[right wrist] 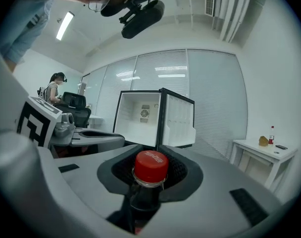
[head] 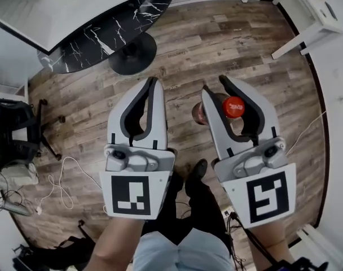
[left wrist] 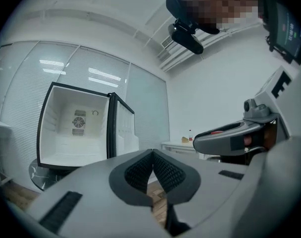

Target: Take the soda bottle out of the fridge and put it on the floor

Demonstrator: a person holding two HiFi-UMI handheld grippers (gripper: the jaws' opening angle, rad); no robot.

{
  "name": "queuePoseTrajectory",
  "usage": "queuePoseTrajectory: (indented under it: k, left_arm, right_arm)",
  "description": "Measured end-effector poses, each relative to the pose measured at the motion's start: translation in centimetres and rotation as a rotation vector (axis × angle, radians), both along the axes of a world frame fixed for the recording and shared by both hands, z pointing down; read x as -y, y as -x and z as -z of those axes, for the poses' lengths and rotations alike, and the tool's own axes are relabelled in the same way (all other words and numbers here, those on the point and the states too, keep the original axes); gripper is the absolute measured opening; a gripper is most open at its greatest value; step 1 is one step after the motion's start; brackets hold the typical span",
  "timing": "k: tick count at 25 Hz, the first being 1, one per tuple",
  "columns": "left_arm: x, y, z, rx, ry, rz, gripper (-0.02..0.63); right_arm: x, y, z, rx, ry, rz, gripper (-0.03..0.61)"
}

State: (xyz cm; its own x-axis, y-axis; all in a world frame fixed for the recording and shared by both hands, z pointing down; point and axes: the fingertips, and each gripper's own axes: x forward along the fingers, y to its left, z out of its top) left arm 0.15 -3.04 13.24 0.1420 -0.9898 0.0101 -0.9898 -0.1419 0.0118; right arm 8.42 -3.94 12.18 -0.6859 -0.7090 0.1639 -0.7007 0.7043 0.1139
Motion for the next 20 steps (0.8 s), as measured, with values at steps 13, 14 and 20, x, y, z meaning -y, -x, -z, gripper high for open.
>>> queuePoseTrajectory:
  k: [13,14,20]
  left_arm:
    - [3.3,-8.4,-12.2,0.034,0.059,-0.155,0.011]
    - [3.5,-8.7,-13.2,0.04,0.062,-0.163,0.011]
    - [4.2,-10.6,-19.7,0.061,0.088,-0.21,0.011]
  right_arm:
    - [2.0,-8.5,-12.1,0.0,0.043,-0.125,0.11]
    - [2.1,-8.9,-13.3,0.002,0.052,-0.134,0.11]
    - [2.1,-11.0,-20.7,-0.007,0.094,-0.187,0.109]
